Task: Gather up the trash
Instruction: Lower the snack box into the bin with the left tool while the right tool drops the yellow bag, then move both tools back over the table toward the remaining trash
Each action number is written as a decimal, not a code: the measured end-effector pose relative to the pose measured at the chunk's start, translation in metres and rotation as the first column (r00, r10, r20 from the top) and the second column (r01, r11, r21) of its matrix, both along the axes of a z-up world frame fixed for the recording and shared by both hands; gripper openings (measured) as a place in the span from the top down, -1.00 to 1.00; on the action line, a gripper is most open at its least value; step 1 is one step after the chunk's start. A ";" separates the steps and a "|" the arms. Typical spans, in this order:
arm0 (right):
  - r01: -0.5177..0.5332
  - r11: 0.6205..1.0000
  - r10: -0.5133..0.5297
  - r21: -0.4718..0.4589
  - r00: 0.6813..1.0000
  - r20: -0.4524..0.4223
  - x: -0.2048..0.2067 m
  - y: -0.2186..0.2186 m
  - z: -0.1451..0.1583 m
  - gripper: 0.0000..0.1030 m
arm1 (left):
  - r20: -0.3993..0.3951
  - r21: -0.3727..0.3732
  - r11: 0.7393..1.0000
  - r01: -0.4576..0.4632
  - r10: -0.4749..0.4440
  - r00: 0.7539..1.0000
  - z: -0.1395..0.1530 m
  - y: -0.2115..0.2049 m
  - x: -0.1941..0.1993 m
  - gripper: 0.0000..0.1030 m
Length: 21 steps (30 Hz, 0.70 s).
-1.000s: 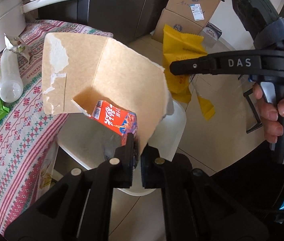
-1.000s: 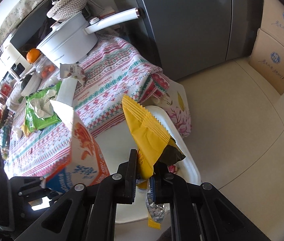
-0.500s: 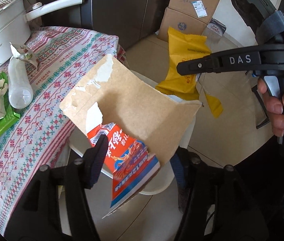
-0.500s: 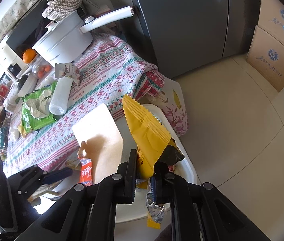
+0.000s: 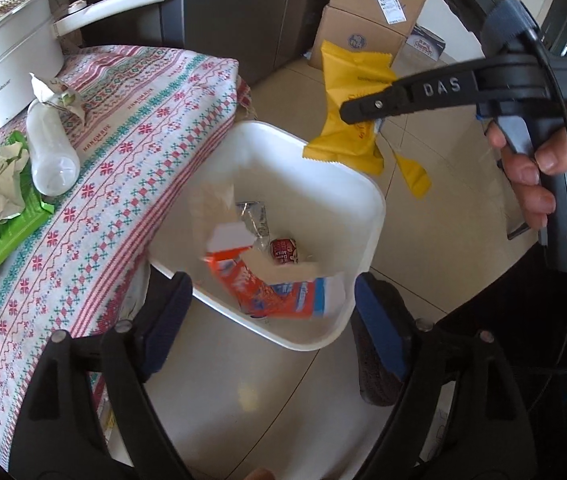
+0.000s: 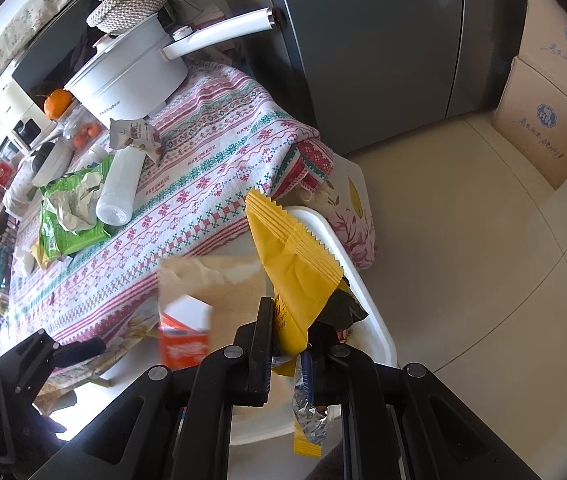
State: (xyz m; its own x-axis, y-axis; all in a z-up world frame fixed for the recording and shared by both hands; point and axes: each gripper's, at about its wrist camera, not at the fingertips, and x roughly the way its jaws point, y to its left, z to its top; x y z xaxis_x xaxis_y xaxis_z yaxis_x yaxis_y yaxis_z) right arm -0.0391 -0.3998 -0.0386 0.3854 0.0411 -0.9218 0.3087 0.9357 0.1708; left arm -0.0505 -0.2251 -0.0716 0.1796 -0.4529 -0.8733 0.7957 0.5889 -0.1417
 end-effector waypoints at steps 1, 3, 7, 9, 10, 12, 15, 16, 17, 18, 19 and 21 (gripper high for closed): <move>0.001 1.000 -0.001 0.000 1.000 -0.001 0.000 0.000 0.000 0.74 | 0.007 0.001 1.000 0.002 -0.002 1.000 0.000 0.000 -0.001 -0.63; 0.001 1.000 -0.001 0.001 1.000 -0.005 -0.001 0.001 -0.001 0.74 | 0.014 -0.002 1.000 -0.004 0.004 1.000 0.003 0.000 -0.001 -0.66; -0.005 1.000 0.005 -0.002 1.000 -0.017 0.001 0.003 -0.003 0.72 | 0.027 -0.007 0.999 -0.045 0.045 0.999 0.007 0.007 0.003 -0.68; -0.011 1.000 0.011 -0.003 1.000 -0.023 0.001 0.005 -0.005 0.72 | 0.043 0.002 0.997 -0.071 0.071 0.997 0.009 0.012 0.006 -0.69; -0.015 1.000 0.015 -0.003 1.000 -0.028 0.002 0.006 -0.006 0.72 | 0.052 0.006 0.996 -0.084 0.083 0.995 0.010 0.015 0.008 -0.69; -0.023 1.000 0.023 -0.002 0.999 -0.039 0.004 0.009 -0.008 0.71 | 0.070 0.013 0.994 -0.109 0.108 0.992 0.012 0.023 0.010 -0.69; -0.028 1.000 0.028 0.000 0.998 -0.054 0.005 0.012 -0.010 0.61 | 0.094 0.023 0.989 -0.145 0.143 0.985 0.015 0.036 0.014 -0.69; -0.027 1.000 0.027 0.004 0.998 -0.061 0.006 0.013 -0.011 0.51 | 0.099 0.024 0.987 -0.156 0.153 0.983 0.016 0.042 0.015 -0.69; -0.025 1.000 0.025 0.006 0.997 -0.071 0.007 0.013 -0.012 0.18 | 0.104 0.026 0.986 -0.166 0.163 0.981 0.017 0.047 0.017 -0.69; -0.018 1.000 0.018 0.005 0.997 -0.078 0.008 0.013 -0.013 -0.24 | 0.108 0.028 0.984 -0.177 0.174 0.979 0.017 0.052 0.018 -0.69; -0.007 1.000 0.007 0.003 0.997 -0.076 0.008 0.013 -0.012 -0.37 | 0.110 0.028 0.982 -0.187 0.183 0.977 0.018 0.056 0.019 -0.69; 0.008 1.000 -0.008 0.003 0.998 -0.060 0.007 0.013 -0.009 -0.44 | 0.117 0.030 0.977 -0.211 0.207 0.971 0.019 0.066 0.022 -0.69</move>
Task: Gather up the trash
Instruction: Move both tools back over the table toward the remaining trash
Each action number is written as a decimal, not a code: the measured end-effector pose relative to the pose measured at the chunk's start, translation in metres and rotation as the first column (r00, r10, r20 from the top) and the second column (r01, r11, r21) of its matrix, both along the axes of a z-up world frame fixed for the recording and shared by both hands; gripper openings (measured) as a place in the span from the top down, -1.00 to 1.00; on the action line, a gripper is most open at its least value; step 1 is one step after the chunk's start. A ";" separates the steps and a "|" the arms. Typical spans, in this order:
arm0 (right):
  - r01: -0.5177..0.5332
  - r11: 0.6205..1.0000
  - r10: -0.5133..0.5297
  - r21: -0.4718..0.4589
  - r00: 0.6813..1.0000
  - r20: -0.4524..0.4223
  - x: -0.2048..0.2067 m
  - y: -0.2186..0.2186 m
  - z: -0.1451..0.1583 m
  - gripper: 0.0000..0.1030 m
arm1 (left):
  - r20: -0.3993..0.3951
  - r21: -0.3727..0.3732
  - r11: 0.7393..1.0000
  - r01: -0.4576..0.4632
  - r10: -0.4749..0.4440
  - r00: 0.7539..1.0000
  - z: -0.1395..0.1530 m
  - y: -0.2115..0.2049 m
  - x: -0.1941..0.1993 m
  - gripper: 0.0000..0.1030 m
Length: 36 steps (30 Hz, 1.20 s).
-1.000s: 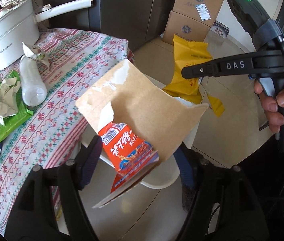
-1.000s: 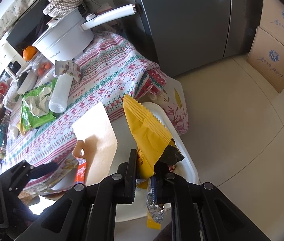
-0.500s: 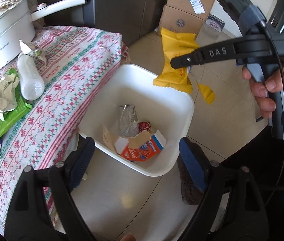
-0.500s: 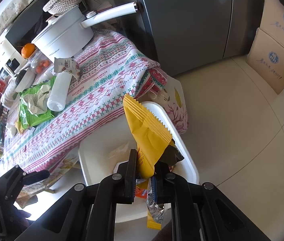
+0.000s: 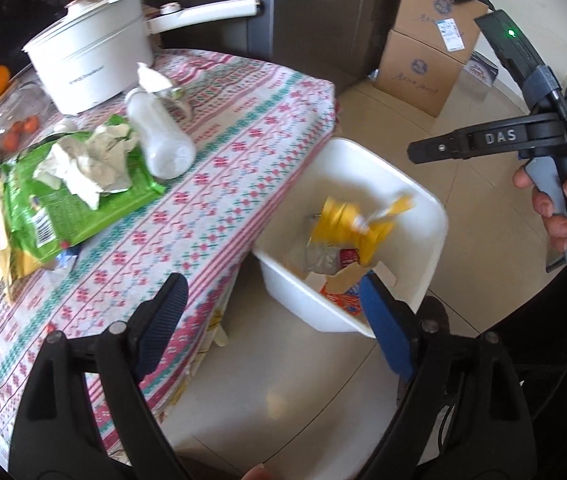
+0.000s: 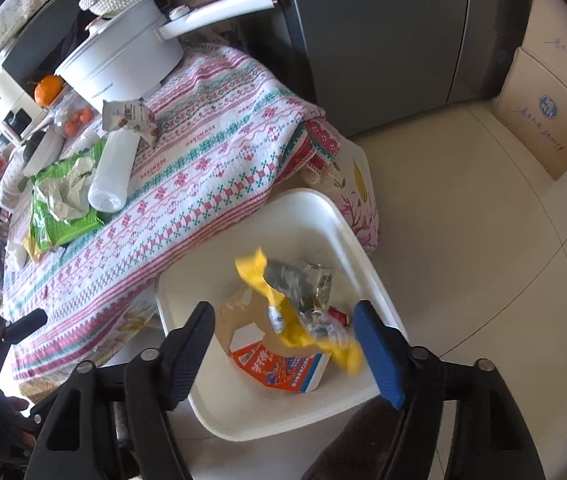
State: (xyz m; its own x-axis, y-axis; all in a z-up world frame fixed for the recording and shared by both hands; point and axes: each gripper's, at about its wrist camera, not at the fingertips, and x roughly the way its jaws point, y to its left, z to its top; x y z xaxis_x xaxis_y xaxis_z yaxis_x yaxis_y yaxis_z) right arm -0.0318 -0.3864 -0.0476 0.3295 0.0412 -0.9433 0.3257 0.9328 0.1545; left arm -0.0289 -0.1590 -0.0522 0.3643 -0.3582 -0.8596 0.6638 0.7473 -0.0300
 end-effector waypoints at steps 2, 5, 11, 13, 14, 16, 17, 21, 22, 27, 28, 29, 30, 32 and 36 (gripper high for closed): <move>0.002 1.000 -0.002 0.007 1.000 0.007 0.001 0.001 0.002 -0.45 | 0.005 0.000 1.000 -0.027 0.027 1.000 0.002 0.011 0.003 -0.69; 0.003 1.000 -0.003 0.006 1.000 0.009 0.003 0.004 0.004 -0.46 | 0.012 -0.006 0.997 -0.072 0.072 0.997 0.005 0.028 0.009 -0.69; -0.016 1.000 0.016 0.005 1.000 0.009 0.011 0.015 0.006 -0.47 | 0.013 -0.036 0.978 -0.205 0.205 0.979 0.015 0.069 0.031 -0.69; -0.026 1.000 0.026 0.004 1.000 0.011 0.015 0.021 0.006 -0.47 | 0.016 -0.052 0.965 -0.256 0.257 0.966 0.021 0.085 0.038 -0.69; -0.031 1.000 0.031 0.003 0.999 0.013 0.017 0.024 0.007 -0.48 | 0.018 -0.061 0.957 -0.284 0.285 0.958 0.024 0.094 0.043 -0.69; -0.043 0.999 0.043 0.000 0.999 0.016 0.021 0.031 0.008 -0.48 | 0.021 -0.080 0.939 -0.336 0.338 0.941 0.028 0.111 0.052 -0.69; -0.049 0.999 0.049 -0.002 0.999 0.018 0.023 0.034 0.009 -0.48 | 0.021 -0.088 0.929 -0.360 0.363 0.931 0.030 0.119 0.057 -0.69; -0.080 0.997 0.080 -0.014 0.996 0.029 0.033 0.051 0.013 -0.49 | 0.033 -0.103 0.886 -0.453 0.458 0.888 0.032 0.151 0.078 -0.69; -0.090 0.996 0.090 -0.017 0.995 0.034 0.037 0.057 0.015 -0.49 | 0.036 -0.102 0.875 -0.473 0.478 0.877 0.032 0.158 0.083 -0.69; -0.109 0.994 0.110 -0.013 0.992 0.061 0.053 0.077 0.022 -0.50 | 0.051 -0.081 0.821 -0.566 0.570 0.820 0.016 0.187 0.111 -0.67; -0.112 0.994 0.113 -0.008 0.991 0.067 0.057 0.082 0.023 -0.50 | 0.054 -0.077 0.814 -0.576 0.580 0.813 0.013 0.192 0.117 -0.64; -0.115 0.993 0.115 -0.004 0.991 0.071 0.060 0.086 0.024 -0.50 | 0.059 -0.070 0.809 -0.583 0.587 0.808 0.009 0.194 0.122 -0.62; -0.121 0.993 0.121 0.001 0.990 0.075 0.064 0.091 0.025 -0.50 | 0.060 -0.070 0.806 -0.588 0.592 0.804 0.005 0.195 0.127 -0.62; -0.133 0.991 0.132 0.006 0.988 0.079 0.072 0.099 0.025 -0.51 | 0.053 -0.076 0.793 -0.604 0.608 0.792 -0.002 0.197 0.137 -0.58; -0.146 0.989 0.145 0.014 0.986 0.080 0.085 0.115 0.022 -0.51 | 0.036 -0.071 0.766 -0.639 0.642 0.766 -0.016 0.196 0.156 -0.31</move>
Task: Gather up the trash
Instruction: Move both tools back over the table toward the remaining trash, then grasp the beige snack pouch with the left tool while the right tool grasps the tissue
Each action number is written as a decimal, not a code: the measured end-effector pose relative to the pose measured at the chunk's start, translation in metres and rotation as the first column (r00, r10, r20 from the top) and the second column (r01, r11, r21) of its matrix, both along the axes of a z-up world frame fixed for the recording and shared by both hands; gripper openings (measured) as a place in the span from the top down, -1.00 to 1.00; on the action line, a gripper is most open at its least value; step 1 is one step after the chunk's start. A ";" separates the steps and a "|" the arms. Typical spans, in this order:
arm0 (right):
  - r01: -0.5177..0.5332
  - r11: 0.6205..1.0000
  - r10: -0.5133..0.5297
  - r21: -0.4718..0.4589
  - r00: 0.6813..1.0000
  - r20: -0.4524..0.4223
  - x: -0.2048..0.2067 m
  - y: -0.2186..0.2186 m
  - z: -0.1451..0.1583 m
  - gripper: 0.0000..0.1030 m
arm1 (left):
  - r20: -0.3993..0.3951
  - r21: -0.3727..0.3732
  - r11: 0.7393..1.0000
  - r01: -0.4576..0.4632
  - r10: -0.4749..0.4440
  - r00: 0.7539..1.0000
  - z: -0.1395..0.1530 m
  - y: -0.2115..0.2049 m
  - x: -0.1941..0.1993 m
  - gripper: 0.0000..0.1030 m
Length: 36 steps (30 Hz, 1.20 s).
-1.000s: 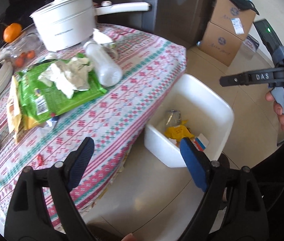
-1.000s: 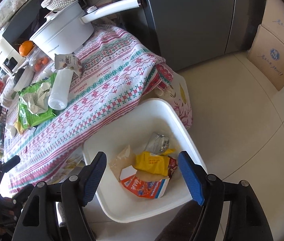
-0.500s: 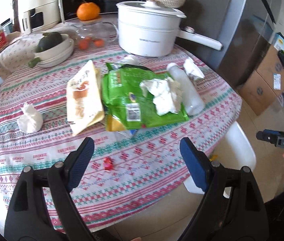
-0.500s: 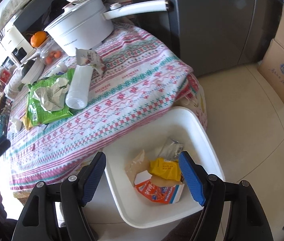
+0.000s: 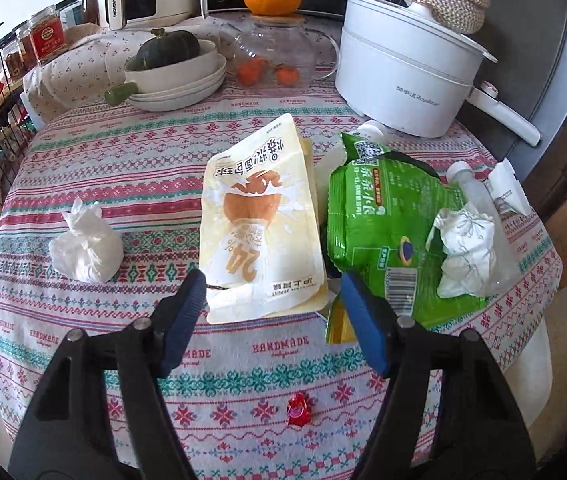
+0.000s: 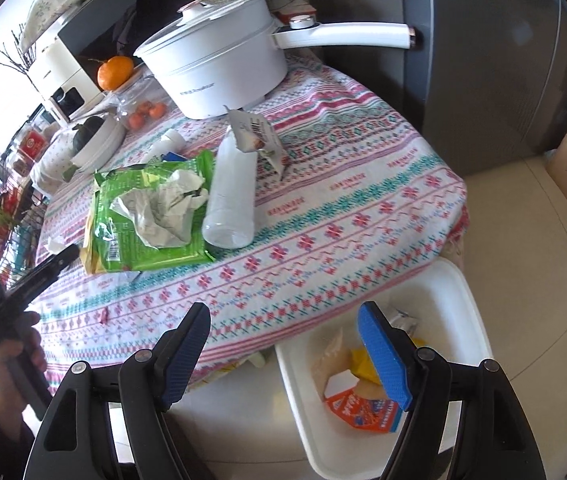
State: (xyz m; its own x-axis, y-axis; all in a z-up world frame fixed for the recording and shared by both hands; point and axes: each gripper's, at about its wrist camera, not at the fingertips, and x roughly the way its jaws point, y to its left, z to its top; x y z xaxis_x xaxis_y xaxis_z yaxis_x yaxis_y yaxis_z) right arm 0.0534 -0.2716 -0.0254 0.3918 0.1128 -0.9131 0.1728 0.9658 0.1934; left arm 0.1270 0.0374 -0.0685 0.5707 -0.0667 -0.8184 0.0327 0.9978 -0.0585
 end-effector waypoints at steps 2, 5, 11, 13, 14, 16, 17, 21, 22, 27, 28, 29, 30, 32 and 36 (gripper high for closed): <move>-0.002 1.000 0.002 0.008 1.000 -0.002 0.006 0.006 -0.002 -0.51 | -0.011 -0.003 1.000 -0.015 0.015 1.000 -0.004 -0.002 0.006 -0.25; 0.003 1.000 -0.003 0.021 1.000 -0.004 0.012 0.012 -0.005 -0.51 | -0.021 -0.020 0.999 -0.038 0.037 0.999 -0.008 -0.005 0.013 -0.23; 0.013 0.999 -0.013 0.040 1.000 -0.013 0.020 0.021 -0.009 -0.51 | -0.037 0.024 0.997 -0.079 0.080 0.996 -0.017 -0.011 0.022 0.13; 0.013 0.999 -0.012 0.040 1.000 -0.015 0.021 0.024 -0.010 -0.51 | -0.048 0.044 0.995 -0.085 0.088 0.995 -0.019 -0.012 0.023 0.39; 0.012 0.999 -0.011 0.040 1.000 -0.016 0.022 0.025 -0.010 -0.51 | -0.053 0.055 0.994 -0.089 0.092 0.994 -0.020 -0.013 0.022 0.45; 0.011 0.999 -0.010 0.039 1.000 -0.019 0.022 0.027 -0.011 -0.51 | -0.063 0.072 0.993 -0.096 0.101 0.993 -0.021 -0.011 0.022 0.72; 0.010 0.999 -0.009 0.039 1.000 -0.020 0.022 0.028 -0.012 -0.51 | -0.070 0.068 0.993 -0.101 0.106 0.992 -0.020 -0.008 0.022 0.78; 0.008 0.999 -0.007 0.036 1.000 -0.020 0.024 0.031 -0.013 -0.51 | -0.072 0.006 0.990 -0.139 0.139 0.988 -0.010 0.010 0.018 0.95; 0.007 0.999 -0.006 0.035 1.000 -0.018 0.025 0.032 -0.013 -0.51 | -0.069 -0.003 0.990 -0.139 0.138 0.988 -0.007 0.014 0.017 0.97; -0.013 0.999 0.013 0.038 1.000 0.004 0.035 0.043 -0.012 -0.51 | -0.032 -0.042 0.992 -0.120 0.119 0.992 0.012 0.025 0.004 0.99; -0.022 0.999 0.021 0.034 1.000 0.011 0.038 0.048 -0.012 -0.51 | -0.024 -0.050 0.993 -0.111 0.110 0.994 0.016 0.026 0.001 0.99; -0.030 0.999 0.029 0.033 0.999 0.015 0.041 0.052 -0.012 -0.51 | -0.018 -0.060 0.993 -0.101 0.100 0.995 0.019 0.027 -0.003 0.99; -0.038 0.999 0.037 0.033 0.999 0.021 0.045 0.056 -0.012 -0.51 | -0.011 -0.067 0.994 -0.090 0.090 0.996 0.024 0.027 -0.007 0.99; -0.063 0.998 0.062 0.032 0.997 0.037 0.054 0.066 -0.014 -0.51 | 0.001 -0.083 0.994 -0.069 0.069 0.998 0.030 0.029 -0.015 0.99; -0.109 0.994 0.107 0.030 0.992 0.060 0.073 0.085 -0.023 -0.51 | 0.021 -0.103 0.994 -0.029 0.032 0.999 0.041 0.028 -0.029 0.99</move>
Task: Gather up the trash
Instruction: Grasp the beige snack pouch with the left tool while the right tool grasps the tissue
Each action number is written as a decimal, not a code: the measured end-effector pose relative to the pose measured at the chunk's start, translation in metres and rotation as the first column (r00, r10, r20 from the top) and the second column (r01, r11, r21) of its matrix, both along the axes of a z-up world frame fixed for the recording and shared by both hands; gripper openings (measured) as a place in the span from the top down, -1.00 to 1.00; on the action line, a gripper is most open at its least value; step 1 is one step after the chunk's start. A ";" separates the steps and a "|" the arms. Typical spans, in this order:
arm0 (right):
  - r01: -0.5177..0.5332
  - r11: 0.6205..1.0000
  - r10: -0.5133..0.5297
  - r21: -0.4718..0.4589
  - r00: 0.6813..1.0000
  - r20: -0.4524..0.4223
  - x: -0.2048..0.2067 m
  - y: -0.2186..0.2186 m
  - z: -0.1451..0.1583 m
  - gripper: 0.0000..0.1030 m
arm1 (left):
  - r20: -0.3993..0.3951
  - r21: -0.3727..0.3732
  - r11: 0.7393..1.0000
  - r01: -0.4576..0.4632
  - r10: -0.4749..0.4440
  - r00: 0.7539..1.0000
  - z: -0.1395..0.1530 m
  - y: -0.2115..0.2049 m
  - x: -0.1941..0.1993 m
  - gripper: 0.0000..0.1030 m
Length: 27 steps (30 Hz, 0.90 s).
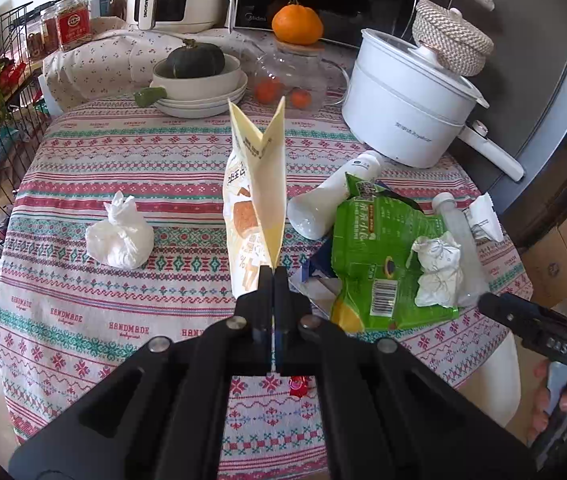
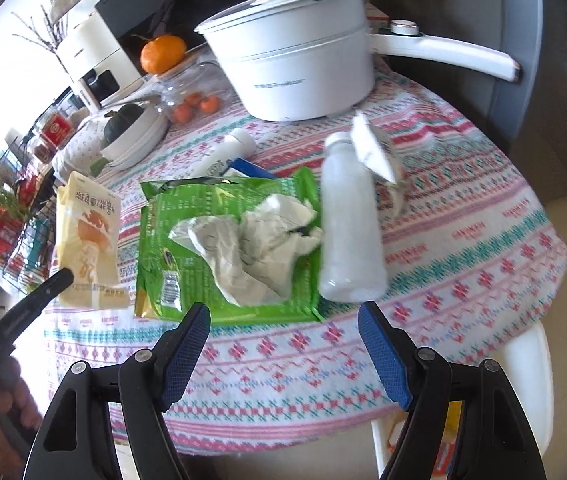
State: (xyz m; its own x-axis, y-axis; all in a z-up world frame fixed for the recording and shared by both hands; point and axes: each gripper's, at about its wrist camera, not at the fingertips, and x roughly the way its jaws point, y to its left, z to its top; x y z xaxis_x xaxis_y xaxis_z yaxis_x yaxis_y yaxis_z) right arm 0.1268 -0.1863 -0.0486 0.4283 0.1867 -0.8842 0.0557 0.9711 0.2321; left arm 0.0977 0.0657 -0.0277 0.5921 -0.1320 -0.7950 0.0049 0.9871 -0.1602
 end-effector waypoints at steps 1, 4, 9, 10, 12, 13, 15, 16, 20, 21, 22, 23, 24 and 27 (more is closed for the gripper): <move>-0.011 1.000 0.011 0.002 1.000 0.002 0.005 0.005 -0.004 -0.51 | 0.006 -0.001 1.000 0.009 -0.009 1.000 0.002 0.000 -0.003 0.99; -0.043 0.999 0.043 0.015 0.999 0.018 0.018 0.016 -0.015 -0.45 | 0.017 -0.011 1.000 0.028 -0.028 0.999 0.007 0.001 -0.011 0.99; -0.050 0.998 0.049 0.029 0.998 0.043 0.030 0.028 -0.026 -0.25 | 0.013 -0.023 0.999 0.043 -0.043 0.999 0.008 0.003 -0.020 0.99; -0.054 0.998 0.053 0.029 0.998 0.040 0.032 0.031 -0.030 -0.17 | 0.013 -0.025 0.999 0.045 -0.044 0.999 0.009 0.003 -0.021 0.99; -0.072 0.997 0.071 0.036 0.997 0.029 0.035 0.037 -0.036 0.27 | 0.014 -0.032 0.998 0.044 -0.044 0.999 0.010 0.005 -0.024 0.99; -0.079 0.996 0.078 0.040 0.997 0.028 0.035 0.039 -0.037 0.28 | 0.017 -0.037 0.998 0.043 -0.043 0.999 0.011 0.006 -0.026 0.99; -0.088 0.996 0.087 0.031 0.995 0.045 0.034 0.042 -0.035 0.39 | 0.023 -0.046 0.998 0.042 -0.041 0.999 0.013 0.007 -0.028 0.99; -0.092 0.995 0.090 0.038 0.994 0.057 0.033 0.043 -0.031 0.40 | 0.027 -0.050 0.998 0.043 -0.042 0.999 0.015 0.007 -0.029 0.99; -0.100 0.991 0.091 0.084 0.990 0.107 0.023 0.038 -0.006 0.44 | 0.048 -0.065 0.996 0.063 -0.060 0.997 0.022 0.005 -0.036 0.99; -0.103 0.991 0.092 0.089 0.989 0.118 0.020 0.036 0.001 0.44 | 0.055 -0.066 0.995 0.072 -0.069 0.996 0.024 0.003 -0.038 0.99; -0.108 0.989 0.094 0.097 0.987 0.133 0.014 0.033 0.010 0.44 | 0.060 -0.068 0.994 0.082 -0.078 0.995 0.026 0.001 -0.039 0.99; -0.112 0.988 0.097 0.103 0.985 0.143 0.012 0.031 0.016 0.44 | 0.065 -0.070 0.993 0.094 -0.089 0.994 0.027 -0.002 -0.041 0.99; -0.115 0.988 0.098 0.105 0.983 0.156 0.006 0.027 0.024 0.44 | 0.070 -0.072 0.991 0.109 -0.104 0.992 0.029 -0.006 -0.043 0.99; -0.112 0.990 0.097 0.084 0.981 0.169 -0.013 0.010 0.042 0.44 | 0.078 -0.084 0.983 0.161 -0.155 0.985 0.032 -0.019 -0.049 0.99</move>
